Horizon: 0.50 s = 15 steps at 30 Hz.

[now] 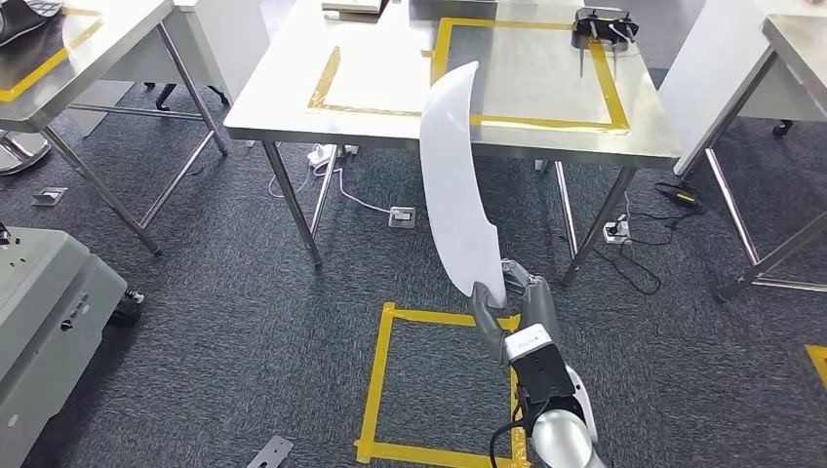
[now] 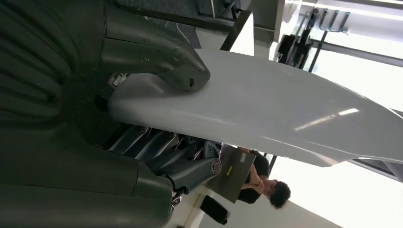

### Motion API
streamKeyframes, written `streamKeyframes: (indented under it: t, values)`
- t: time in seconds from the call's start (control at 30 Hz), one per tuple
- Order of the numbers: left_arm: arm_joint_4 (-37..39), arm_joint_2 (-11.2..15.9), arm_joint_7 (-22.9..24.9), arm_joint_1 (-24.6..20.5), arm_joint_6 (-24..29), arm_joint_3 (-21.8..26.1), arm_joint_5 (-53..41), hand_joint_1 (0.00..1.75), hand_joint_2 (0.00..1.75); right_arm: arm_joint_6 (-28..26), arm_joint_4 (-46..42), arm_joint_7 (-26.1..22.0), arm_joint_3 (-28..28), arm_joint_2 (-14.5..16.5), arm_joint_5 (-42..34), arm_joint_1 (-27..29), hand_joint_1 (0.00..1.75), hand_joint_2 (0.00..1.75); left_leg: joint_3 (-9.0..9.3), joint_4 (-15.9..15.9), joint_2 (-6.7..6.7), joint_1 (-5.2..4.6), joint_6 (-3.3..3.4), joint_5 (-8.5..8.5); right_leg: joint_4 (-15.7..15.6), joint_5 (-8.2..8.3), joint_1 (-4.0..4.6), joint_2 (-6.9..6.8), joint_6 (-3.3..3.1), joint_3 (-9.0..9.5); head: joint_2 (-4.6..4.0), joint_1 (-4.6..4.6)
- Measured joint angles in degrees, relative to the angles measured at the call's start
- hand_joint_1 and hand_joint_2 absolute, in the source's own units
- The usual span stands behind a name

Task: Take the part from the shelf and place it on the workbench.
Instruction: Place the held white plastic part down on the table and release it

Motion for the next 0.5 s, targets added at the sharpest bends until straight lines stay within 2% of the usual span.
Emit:
streamKeyframes:
  t: [0.07,0.13,0.17,0.23,0.27,0.3,0.33,0.4,0.43,0.47,0.5]
  values:
    - [0.0,0.0,0.1,0.0,0.0,0.0,0.0,0.00,1.75,0.0,-0.1,0.1,0.0,0.0,0.0,0.0,1.75,1.75,0.12,-0.1,0.01,0.13,-0.68,-0.12,-0.4,0.17,-0.03,-0.01,-0.70,0.27,0.00,0.01]
    - [0.0,0.0,0.1,0.0,0.0,0.0,0.0,0.00,1.75,0.0,-0.1,0.2,-0.1,0.1,0.0,-0.2,1.75,1.75,-0.82,2.1,0.19,0.21,-1.28,-1.46,-0.9,0.26,-0.29,-0.12,-1.41,0.85,0.00,-0.14]
    - [0.0,0.0,0.2,0.0,0.0,0.0,0.0,0.00,1.75,0.0,-0.1,0.2,-0.1,0.1,0.0,-0.2,1.75,1.75,-2.22,4.9,0.31,0.28,-1.51,-2.82,-1.0,0.20,-0.41,-0.20,-1.69,1.14,0.00,-0.24]
    - [0.0,0.0,0.3,0.0,-0.1,0.0,0.0,0.00,1.75,0.0,-0.1,0.2,-0.1,0.1,0.0,-0.3,1.75,1.75,-6.13,12.3,0.49,0.37,-1.87,-5.58,-1.0,-0.08,-0.43,-0.28,-2.03,1.44,0.00,-0.36]
    - [0.0,0.0,0.3,0.1,-0.2,0.0,0.0,0.00,1.75,0.0,0.0,0.3,-0.1,0.1,0.0,-0.3,1.75,1.75,-7.66,14.7,0.54,0.41,-1.97,-5.93,-1.0,-0.23,-0.42,-0.28,-2.07,1.59,0.00,-0.37]
    - [0.0,0.0,0.4,0.1,-0.2,0.0,0.0,0.00,1.75,0.0,0.0,0.4,-0.1,0.1,0.0,-0.3,1.75,1.75,-8.26,15.2,0.57,0.41,-2.00,-5.22,-1.0,-0.40,-0.42,-0.25,-2.04,1.76,0.00,-0.38]
    - [0.0,0.1,0.4,0.1,-0.2,0.0,0.0,0.00,1.75,0.0,0.0,0.4,-0.1,0.1,0.0,-0.3,1.75,1.75,-7.77,13.6,0.60,0.42,-1.96,-3.56,-0.9,-0.59,-0.43,-0.23,-1.95,2.00,0.00,-0.38]
    - [0.0,0.2,0.4,0.1,-0.2,0.0,0.0,0.00,1.75,0.0,0.0,0.5,-0.1,0.2,0.0,-0.4,1.75,1.75,-4.51,6.0,0.78,0.41,-1.67,0.57,-0.8,-1.07,-0.44,-0.21,-1.61,2.55,0.00,-0.38]
    - [0.0,0.2,0.4,0.0,-0.2,0.0,0.0,0.00,1.75,0.0,0.0,0.5,-0.1,0.2,0.0,-0.6,1.75,1.75,-2.95,2.8,0.85,0.32,-1.38,1.69,-0.7,-1.32,-0.34,-0.18,-1.31,2.68,0.00,-0.38]
    - [0.0,0.2,0.3,0.0,-0.2,0.0,0.0,0.00,1.75,0.0,0.0,0.5,-0.1,0.2,0.0,-0.7,1.75,1.75,-1.99,0.8,0.91,0.22,-1.07,2.11,-0.7,-1.49,-0.22,-0.17,-0.99,2.71,0.00,-0.37]
    - [0.0,0.2,0.3,0.0,-0.2,0.0,0.0,0.00,1.75,0.0,0.0,0.5,-0.1,0.2,0.0,-0.8,1.75,1.75,-1.71,0.2,0.90,0.11,-0.70,1.85,-0.7,-1.57,-0.12,-0.16,-0.66,2.68,0.00,-0.35]
